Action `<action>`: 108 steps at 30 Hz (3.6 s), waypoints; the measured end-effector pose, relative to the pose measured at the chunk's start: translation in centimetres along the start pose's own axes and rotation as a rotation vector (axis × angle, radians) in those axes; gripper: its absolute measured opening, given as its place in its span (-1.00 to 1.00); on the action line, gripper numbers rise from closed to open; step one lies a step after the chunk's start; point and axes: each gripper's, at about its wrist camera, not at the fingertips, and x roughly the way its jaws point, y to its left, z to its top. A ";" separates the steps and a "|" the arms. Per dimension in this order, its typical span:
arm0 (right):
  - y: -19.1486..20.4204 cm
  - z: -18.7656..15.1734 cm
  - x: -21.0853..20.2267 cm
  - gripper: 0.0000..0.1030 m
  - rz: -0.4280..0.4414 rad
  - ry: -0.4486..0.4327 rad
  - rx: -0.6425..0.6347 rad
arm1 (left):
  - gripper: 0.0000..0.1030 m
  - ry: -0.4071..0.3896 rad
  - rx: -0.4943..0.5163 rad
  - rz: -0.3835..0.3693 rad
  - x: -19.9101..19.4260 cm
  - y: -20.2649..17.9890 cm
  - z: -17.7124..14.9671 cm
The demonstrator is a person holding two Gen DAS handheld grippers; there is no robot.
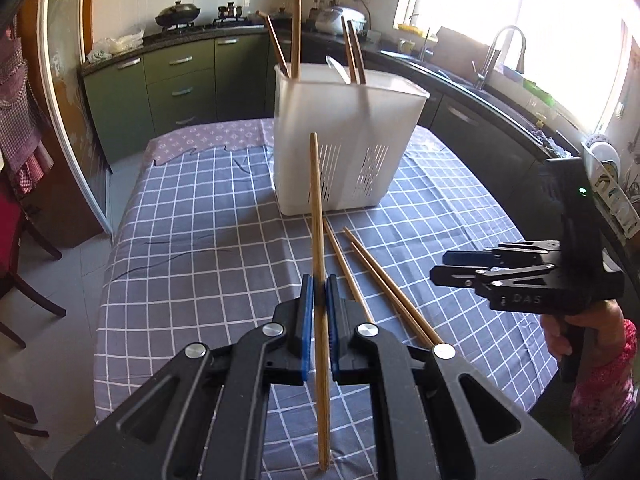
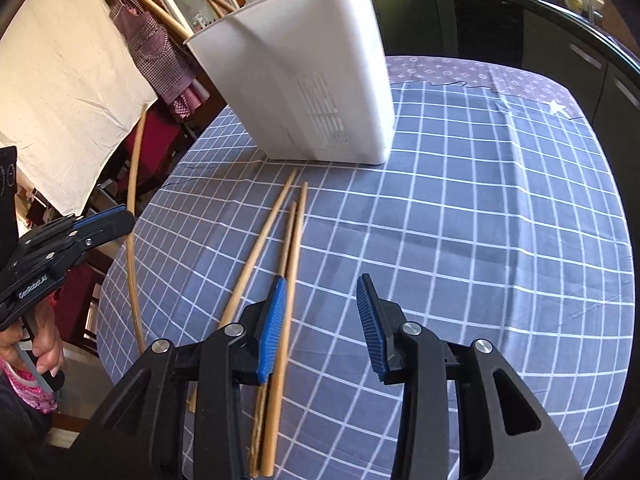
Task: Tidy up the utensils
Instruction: 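Lift the chopstick with the left tool while the right tool grasps another chopstick, then carry the chopsticks over the caddy and drop them in with both tools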
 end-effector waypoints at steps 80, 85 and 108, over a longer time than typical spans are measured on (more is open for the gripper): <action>3.8 1.7 6.6 -0.37 -0.253 0.113 -0.182 | -0.80 0.428 0.122 0.069 13.3 2.3 2.9; 3.7 2.0 6.7 -0.47 -0.251 0.111 -0.167 | -0.88 0.435 0.132 0.073 13.4 1.7 2.8; 4.7 1.4 -7.9 -0.86 -0.161 -0.224 -0.122 | -0.89 0.119 0.116 0.016 0.7 2.4 4.0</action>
